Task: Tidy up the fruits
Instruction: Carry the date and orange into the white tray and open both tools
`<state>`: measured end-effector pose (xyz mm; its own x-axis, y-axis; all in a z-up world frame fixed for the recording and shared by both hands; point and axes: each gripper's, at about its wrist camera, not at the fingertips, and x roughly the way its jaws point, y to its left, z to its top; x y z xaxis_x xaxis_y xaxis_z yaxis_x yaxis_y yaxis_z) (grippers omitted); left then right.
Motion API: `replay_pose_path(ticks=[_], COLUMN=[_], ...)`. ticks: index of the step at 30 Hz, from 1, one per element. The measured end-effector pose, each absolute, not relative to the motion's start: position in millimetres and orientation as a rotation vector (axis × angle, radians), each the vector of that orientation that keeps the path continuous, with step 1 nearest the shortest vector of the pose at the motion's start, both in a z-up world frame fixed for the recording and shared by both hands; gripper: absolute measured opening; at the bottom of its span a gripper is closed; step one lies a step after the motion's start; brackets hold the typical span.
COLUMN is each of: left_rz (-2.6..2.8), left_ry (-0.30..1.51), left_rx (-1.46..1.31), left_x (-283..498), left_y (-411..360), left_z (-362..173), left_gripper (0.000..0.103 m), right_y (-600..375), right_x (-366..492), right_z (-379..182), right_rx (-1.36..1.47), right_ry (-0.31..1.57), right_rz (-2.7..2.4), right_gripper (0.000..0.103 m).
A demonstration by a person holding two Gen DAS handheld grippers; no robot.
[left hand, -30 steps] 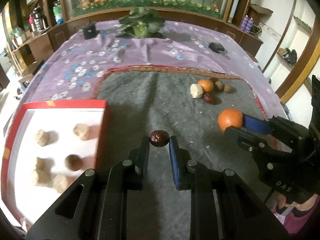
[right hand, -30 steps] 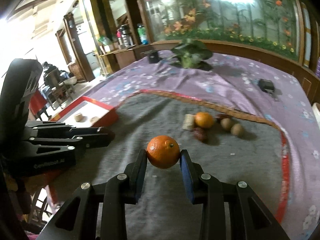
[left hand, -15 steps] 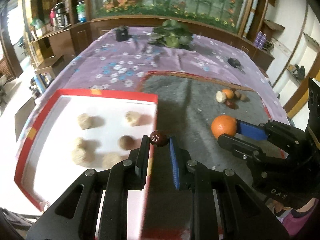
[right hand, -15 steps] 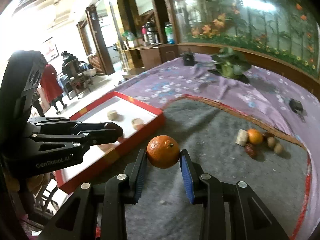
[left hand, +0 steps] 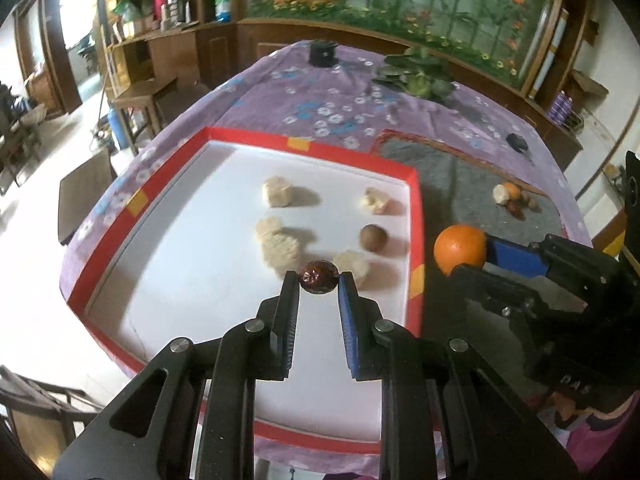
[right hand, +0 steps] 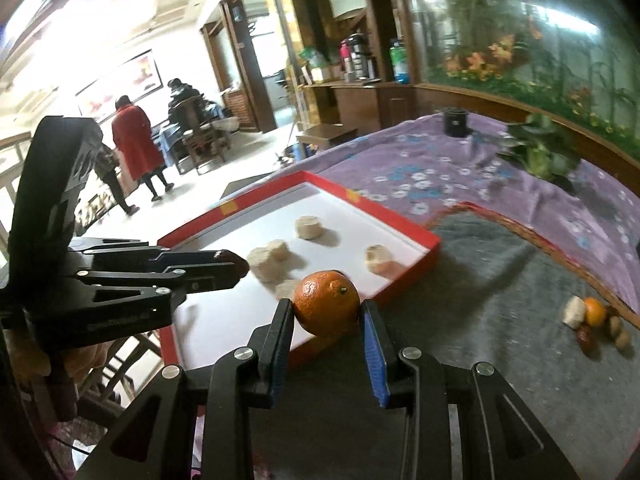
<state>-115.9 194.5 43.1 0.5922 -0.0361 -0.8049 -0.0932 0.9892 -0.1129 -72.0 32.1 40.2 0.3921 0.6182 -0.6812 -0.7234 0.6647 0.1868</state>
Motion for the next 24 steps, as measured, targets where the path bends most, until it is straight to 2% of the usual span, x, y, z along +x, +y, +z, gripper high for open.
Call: replay_pose_path(ticks=[20, 24], left_rz=[0.088, 0.113], left_ry=[0.989, 0.998], left_rx=[-0.215, -0.219], left_x=[-114.0, -112.7], left_y=[215.0, 217.1], left_z=[15.0, 11.2], left_gripper=[0.019, 0.019], right_y=[93.5, 93.3], right_x=[-87.4, -89.6], right_z=[3.8, 5.6], right_rx=[-0.335, -0.336], right_ry=[0.881, 0.878], right_rz=[0.950, 0.967], right_gripper=[0.033, 0.039])
